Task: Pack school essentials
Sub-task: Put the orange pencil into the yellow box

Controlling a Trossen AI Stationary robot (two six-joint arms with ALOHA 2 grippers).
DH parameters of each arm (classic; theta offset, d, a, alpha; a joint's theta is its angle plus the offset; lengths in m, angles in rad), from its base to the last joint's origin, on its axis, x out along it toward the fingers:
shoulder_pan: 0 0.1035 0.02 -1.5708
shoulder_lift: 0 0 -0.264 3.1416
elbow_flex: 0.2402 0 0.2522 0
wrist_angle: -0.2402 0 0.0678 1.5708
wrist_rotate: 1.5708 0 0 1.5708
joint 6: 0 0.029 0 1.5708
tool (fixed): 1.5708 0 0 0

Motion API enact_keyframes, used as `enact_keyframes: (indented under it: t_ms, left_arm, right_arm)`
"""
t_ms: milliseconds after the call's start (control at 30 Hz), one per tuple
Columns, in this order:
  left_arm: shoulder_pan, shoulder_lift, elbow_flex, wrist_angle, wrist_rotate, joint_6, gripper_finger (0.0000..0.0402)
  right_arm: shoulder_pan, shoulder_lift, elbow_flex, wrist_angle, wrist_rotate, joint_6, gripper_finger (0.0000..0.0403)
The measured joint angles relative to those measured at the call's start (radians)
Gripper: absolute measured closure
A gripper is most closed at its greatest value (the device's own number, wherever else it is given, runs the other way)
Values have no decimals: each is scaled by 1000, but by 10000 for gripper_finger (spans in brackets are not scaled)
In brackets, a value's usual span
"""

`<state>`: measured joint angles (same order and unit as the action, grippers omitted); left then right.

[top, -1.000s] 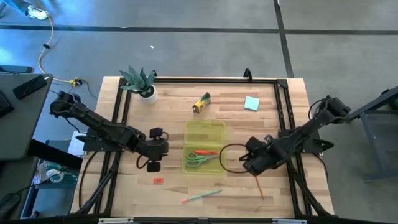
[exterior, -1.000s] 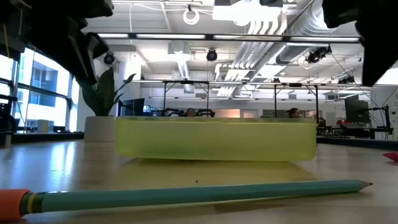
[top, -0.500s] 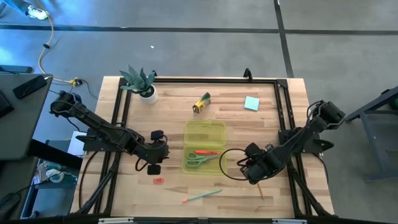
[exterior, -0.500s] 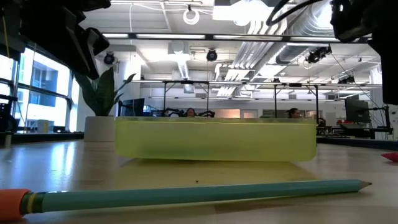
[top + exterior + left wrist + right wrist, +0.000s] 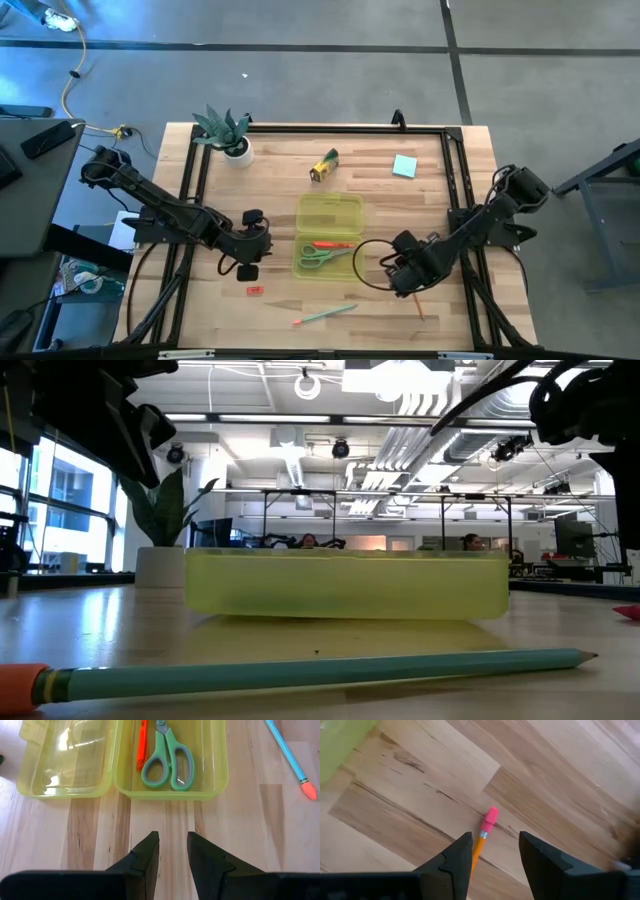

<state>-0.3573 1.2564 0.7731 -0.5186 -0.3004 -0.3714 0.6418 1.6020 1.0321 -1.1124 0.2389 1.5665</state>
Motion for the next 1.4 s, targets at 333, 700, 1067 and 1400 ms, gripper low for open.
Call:
enact_keyframes:
  t_ms: [333,700,1067,1400]
  left_arm:
    - [-8,0,0,0,10,-45,312]
    - [-32,0,0,17,13,-92,312]
    - [27,0,0,94,38,-41,312]
    - [44,0,0,109,77,-57,312]
  right_arm:
    - [-15,-48,0,-147,-43,-7,251]
    - [-34,-185,0,-147,59,-19,251]
    - [-33,-182,0,-4,72,-45,251]
    - [-31,-180,-243,326,38,9,257]
